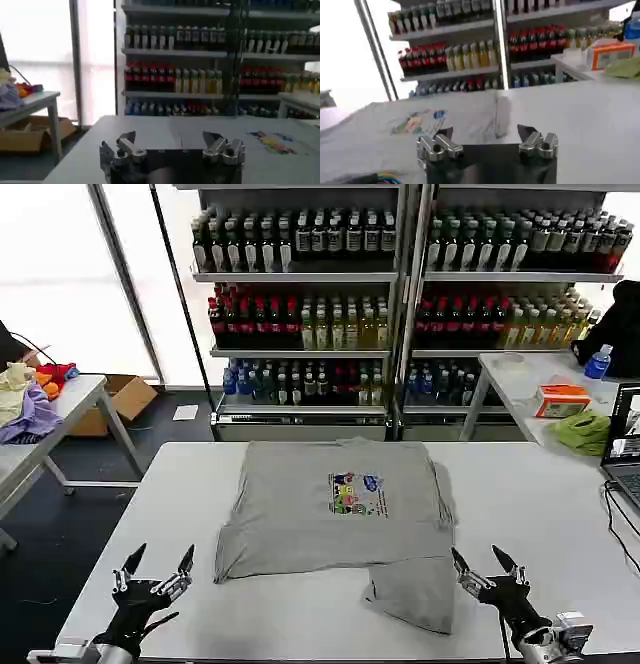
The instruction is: Fold and organize the clothes.
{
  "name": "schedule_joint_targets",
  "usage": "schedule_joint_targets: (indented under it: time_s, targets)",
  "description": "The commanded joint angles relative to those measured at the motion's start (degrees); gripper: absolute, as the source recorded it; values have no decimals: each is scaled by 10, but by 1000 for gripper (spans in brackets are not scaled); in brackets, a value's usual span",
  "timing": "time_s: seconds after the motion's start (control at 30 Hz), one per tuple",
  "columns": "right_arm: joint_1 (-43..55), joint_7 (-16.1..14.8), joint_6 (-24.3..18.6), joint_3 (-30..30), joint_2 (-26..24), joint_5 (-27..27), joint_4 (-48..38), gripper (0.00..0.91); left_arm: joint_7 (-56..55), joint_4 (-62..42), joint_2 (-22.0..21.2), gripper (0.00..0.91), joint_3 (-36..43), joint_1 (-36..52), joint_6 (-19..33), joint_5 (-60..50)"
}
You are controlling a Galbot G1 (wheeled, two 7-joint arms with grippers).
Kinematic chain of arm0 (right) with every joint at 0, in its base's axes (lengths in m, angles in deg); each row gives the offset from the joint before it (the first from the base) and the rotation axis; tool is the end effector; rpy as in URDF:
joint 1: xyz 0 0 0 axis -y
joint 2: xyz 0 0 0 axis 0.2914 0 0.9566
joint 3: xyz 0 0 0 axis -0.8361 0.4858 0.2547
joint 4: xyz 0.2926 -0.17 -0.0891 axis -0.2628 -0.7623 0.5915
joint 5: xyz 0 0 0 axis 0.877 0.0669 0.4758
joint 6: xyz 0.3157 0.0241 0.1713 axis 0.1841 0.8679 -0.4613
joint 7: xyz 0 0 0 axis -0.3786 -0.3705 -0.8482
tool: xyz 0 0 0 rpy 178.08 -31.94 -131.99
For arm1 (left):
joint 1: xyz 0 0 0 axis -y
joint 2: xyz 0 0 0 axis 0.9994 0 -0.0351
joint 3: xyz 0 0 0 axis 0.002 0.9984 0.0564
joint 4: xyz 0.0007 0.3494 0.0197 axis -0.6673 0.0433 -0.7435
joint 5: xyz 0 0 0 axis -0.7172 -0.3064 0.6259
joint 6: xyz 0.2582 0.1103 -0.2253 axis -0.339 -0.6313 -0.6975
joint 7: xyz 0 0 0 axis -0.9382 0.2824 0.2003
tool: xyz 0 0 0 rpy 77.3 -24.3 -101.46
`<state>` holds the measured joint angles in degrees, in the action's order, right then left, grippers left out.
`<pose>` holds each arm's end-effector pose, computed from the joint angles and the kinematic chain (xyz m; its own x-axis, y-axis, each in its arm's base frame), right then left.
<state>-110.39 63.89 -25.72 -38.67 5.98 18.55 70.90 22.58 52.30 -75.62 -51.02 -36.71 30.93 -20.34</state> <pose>0.1627 -0.0992 -0.2636 -0.8978 -0.1275 0.4215 -0.0992 0.9911 0.0885 0.1512 0.0945 -0.2653 -0.9612 0.0932 0.2595 0.0781 0.9946 -0.0677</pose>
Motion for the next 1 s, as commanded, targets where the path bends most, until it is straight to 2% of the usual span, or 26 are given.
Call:
schedule_joint_targets:
  time_s: [0.03,0.1,0.2,0.5,0.53,0.57,0.6,0.67,0.7,1.0]
  targets:
    - [-18,63,93,30,-10,-6,42,907,-73,-17,107,907,96,52,-152,111]
    - [-23,68,94,40,-6,0,49,907,-75,-20,118,907,101,61,-162,126]
    - [-40,84,95,55,-1,-21,63,907,-76,-24,127,907,113,75,-171,138]
    - [-36,106,93,86,21,-34,46,907,-77,-71,128,907,142,120,-173,142]
    - [-35,107,94,87,22,-34,43,816,-77,-75,127,907,144,125,-172,142]
    - [-33,105,93,89,22,-34,40,685,-76,-79,127,907,144,128,-171,142]
    - [-32,104,93,92,22,-34,37,373,-77,-81,127,907,144,129,-171,142]
    - [-29,101,93,103,24,-35,33,40,-77,-88,124,907,145,134,-169,141]
    - [-29,102,93,105,25,-35,32,0,-77,-89,123,907,145,135,-169,141]
    - [-26,99,92,130,32,-54,21,0,-78,-112,107,907,146,142,-153,136]
